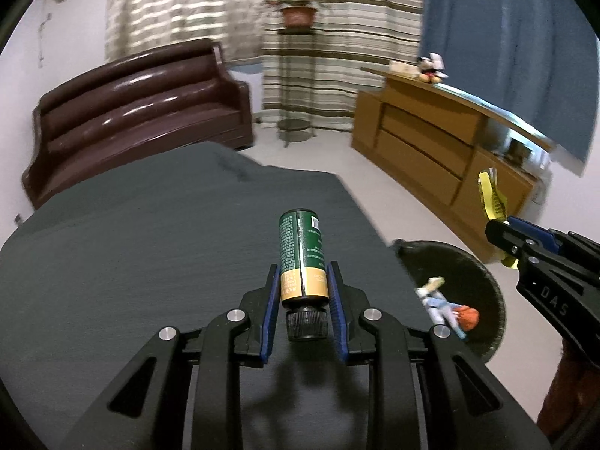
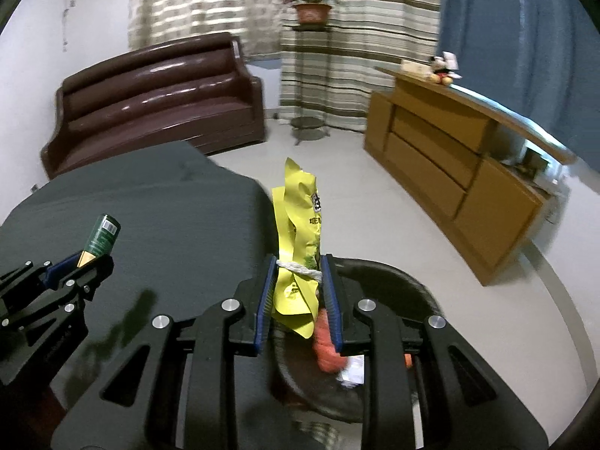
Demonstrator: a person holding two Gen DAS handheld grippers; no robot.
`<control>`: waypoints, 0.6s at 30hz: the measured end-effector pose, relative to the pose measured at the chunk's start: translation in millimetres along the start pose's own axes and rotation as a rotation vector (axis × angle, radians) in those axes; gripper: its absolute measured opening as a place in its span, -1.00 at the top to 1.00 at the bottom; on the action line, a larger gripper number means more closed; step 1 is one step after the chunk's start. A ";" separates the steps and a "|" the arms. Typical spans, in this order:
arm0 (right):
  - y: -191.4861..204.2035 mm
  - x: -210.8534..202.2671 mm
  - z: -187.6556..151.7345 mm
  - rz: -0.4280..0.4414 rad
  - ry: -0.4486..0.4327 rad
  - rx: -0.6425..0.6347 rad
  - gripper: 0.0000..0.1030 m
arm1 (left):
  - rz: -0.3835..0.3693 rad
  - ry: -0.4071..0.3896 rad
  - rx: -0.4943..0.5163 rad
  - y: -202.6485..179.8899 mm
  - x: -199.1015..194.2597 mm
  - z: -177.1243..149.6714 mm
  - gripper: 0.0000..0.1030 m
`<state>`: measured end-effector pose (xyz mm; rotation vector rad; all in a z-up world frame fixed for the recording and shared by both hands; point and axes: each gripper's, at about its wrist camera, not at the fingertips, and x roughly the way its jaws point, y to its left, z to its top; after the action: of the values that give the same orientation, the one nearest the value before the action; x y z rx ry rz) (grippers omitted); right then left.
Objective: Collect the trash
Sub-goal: 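Carry the green bottle and yellow wrapper over the bin with both tools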
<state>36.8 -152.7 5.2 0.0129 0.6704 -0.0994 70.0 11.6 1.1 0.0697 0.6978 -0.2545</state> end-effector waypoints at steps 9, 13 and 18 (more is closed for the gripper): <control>-49.6 9.7 -17.6 -0.064 0.023 0.068 0.53 | -0.076 0.014 0.094 -55.8 20.1 1.6 0.50; -63.1 16.1 -22.2 -0.076 0.032 0.093 0.53 | -0.086 0.022 0.121 -73.9 31.1 4.2 0.50; -72.3 22.7 -29.5 -0.096 0.043 0.112 0.53 | -0.092 0.034 0.146 -90.4 39.6 3.1 0.50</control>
<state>29.2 -225.3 -30.5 0.0911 0.7083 -0.2295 78.1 -84.6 -20.1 0.1817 0.7166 -0.3933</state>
